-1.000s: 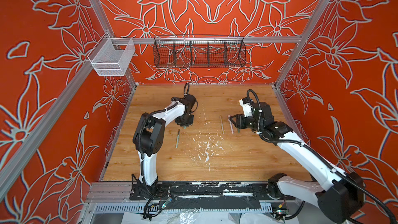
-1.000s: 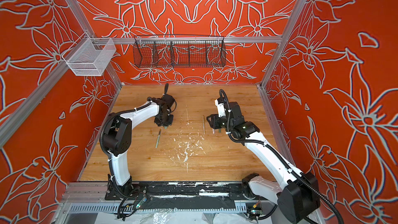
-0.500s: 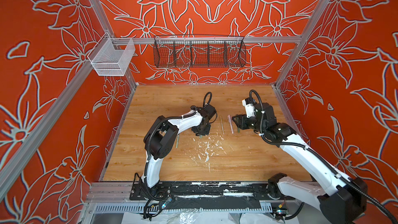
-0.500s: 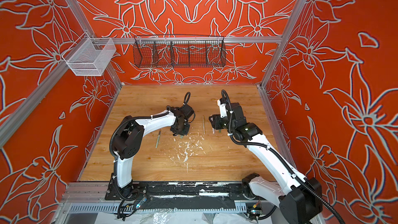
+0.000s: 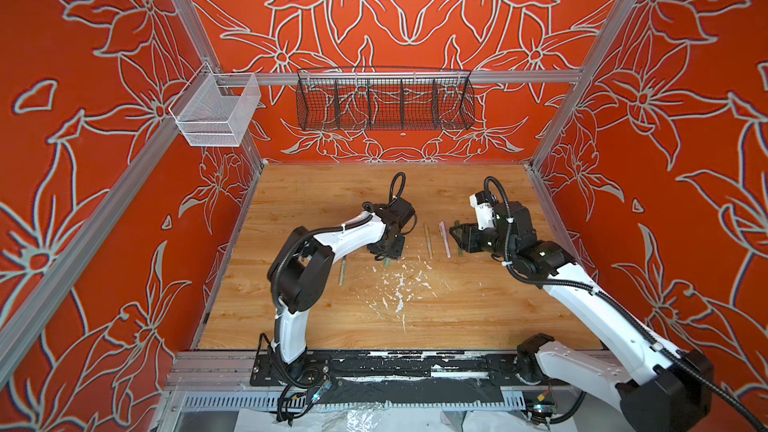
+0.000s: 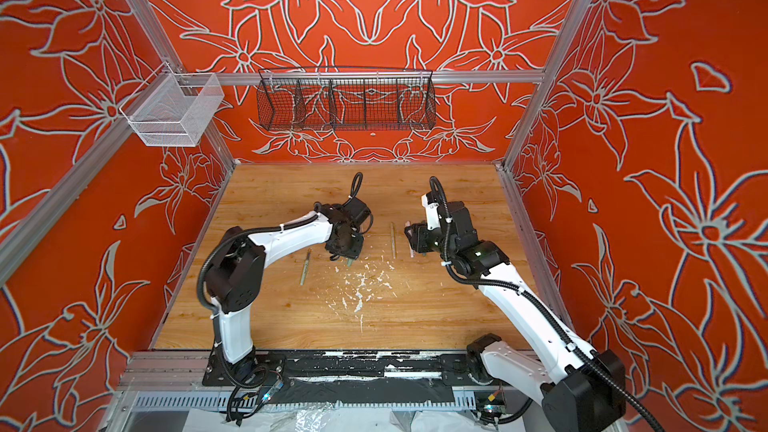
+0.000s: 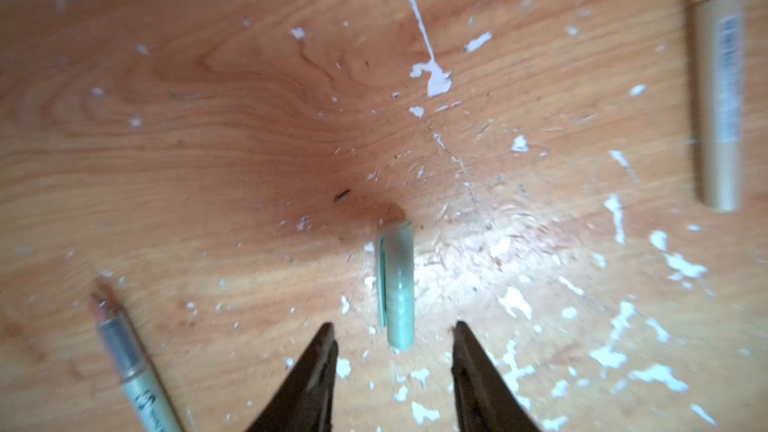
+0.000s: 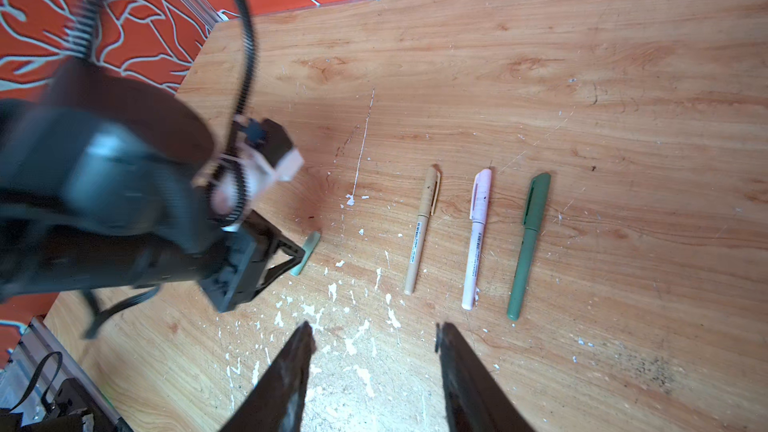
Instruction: Insert the pens into the pen caps
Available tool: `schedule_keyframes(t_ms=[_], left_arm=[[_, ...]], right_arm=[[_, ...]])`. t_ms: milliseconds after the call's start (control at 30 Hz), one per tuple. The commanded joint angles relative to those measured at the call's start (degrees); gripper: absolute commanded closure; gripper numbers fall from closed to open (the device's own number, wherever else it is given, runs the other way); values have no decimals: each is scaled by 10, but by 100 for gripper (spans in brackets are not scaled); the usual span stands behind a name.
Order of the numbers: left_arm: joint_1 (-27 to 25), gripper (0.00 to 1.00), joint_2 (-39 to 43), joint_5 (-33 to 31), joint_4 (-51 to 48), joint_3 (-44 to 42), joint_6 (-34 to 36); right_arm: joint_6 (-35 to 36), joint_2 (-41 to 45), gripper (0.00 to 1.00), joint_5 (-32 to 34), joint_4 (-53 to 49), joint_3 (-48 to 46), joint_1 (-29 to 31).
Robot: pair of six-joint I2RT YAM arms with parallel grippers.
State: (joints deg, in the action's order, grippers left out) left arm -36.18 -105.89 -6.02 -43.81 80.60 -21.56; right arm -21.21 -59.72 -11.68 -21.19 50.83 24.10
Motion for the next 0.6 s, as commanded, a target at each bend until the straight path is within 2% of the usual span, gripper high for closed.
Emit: schedule_keyframes(t_ms=[0,133,300,567], left_arm=[[34,54,85,-31,-9,-57,-30],[93,55,164,-13,22,-180,-69],[120,56,224,10,53,-279,-86],[152,62,200,26,94,-326,-75]], right_arm=[[-13,9,50,-12,-3,-9,3],[-33,3,54,-33,12,-17,5],[-55,-12,62,-49,38,-29,10],[-59,-26,64,-56,43,-20,21]])
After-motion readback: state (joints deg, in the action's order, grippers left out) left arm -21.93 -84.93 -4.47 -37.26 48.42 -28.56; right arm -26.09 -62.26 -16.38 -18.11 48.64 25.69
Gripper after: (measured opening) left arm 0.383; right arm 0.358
